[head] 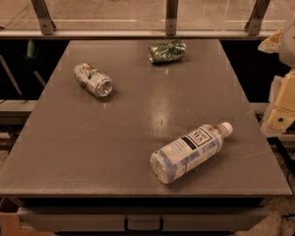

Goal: Pick green can

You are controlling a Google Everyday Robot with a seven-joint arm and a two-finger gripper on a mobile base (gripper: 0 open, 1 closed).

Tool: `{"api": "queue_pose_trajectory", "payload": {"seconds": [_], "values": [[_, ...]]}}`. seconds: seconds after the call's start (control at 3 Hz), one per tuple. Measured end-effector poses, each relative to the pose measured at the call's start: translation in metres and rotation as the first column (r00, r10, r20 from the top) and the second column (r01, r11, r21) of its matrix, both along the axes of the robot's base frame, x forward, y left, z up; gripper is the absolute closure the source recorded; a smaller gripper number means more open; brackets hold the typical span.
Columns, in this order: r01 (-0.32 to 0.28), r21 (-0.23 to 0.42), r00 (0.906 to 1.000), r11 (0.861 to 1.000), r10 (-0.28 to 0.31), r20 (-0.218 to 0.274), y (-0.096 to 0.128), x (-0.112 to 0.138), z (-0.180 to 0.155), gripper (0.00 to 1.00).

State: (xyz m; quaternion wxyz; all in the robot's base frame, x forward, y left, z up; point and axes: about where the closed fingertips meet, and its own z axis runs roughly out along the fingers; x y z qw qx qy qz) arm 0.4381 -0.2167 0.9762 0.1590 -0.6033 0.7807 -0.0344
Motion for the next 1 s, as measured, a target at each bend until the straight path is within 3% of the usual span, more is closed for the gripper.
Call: {"api": "queue_pose_trajectory", "payload": {"seconds": [0.33,0.67,1.0], "values": [[0.0,0.0,1.0,1.0,0.0,0.0,0.0,0.0,0.0,0.0],[-0.036,0.018,0.999,0.999,0.035,0.027,0.009,0.016,-0.003,0.0],[-0.113,0.046,0.9884,0.992,0.108,0.106,0.03,0.07,-0.009,0.0]]}}
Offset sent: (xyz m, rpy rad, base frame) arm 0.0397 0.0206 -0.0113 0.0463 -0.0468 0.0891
